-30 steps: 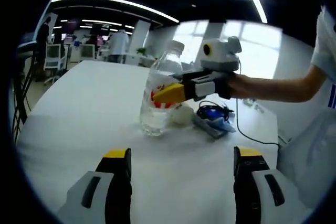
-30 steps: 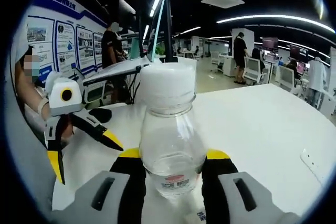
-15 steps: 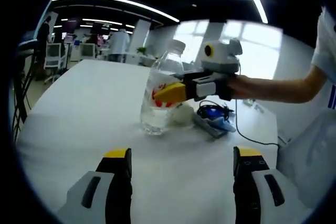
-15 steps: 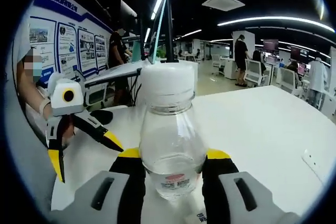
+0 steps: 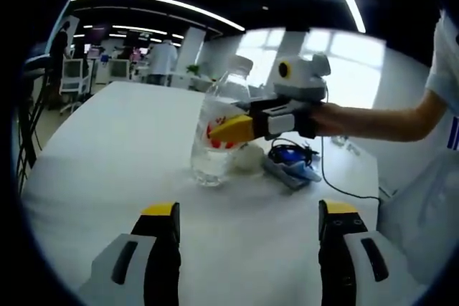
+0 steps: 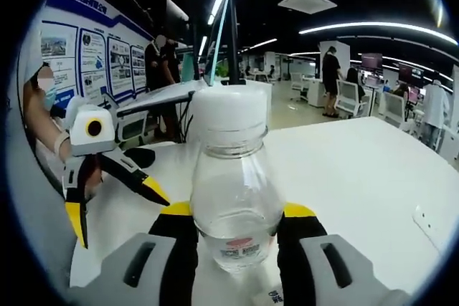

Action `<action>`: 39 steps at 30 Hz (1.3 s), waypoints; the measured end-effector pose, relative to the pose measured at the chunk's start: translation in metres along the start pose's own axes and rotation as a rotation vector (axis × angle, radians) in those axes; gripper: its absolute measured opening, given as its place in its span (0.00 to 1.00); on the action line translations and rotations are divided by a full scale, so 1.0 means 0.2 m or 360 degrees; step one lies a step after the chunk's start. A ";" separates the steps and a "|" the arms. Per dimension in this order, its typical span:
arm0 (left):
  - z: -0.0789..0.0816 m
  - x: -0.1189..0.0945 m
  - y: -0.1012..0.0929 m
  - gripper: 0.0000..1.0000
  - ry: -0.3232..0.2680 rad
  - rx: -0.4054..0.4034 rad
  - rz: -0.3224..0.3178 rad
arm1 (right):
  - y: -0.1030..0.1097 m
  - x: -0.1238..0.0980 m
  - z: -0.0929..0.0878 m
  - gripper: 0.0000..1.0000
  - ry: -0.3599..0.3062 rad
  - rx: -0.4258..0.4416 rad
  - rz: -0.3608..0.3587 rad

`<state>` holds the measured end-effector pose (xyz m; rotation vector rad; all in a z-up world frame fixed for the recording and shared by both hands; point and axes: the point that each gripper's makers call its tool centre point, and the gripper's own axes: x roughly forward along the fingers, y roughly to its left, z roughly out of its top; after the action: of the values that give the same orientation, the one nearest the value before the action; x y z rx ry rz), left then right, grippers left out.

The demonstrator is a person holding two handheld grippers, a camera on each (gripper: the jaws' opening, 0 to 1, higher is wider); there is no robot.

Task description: Arrange the tabletop items into an orderly group along one side of the table until the central work area is clear of visible clutter.

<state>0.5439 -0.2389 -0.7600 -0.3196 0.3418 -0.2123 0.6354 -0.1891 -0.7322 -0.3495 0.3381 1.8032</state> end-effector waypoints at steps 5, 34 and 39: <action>0.00 0.00 -0.01 0.76 0.0006 -0.0008 0.0002 | 0.01 0.01 -0.02 0.45 0.0030 -0.0040 0.0009; 0.13 0.01 -0.02 0.77 -0.0052 0.0015 -0.0002 | 0.00 -0.28 0.03 0.77 -0.0022 0.0150 -0.0050; 0.15 0.00 -0.03 0.76 -0.0048 -0.0049 -0.0026 | 0.00 -0.35 0.01 0.80 -0.0012 0.0244 -0.0071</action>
<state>0.5545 -0.2361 -0.7319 -0.3556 0.3130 -0.2182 0.6526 -0.2493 -0.7025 -0.2404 0.4567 1.7224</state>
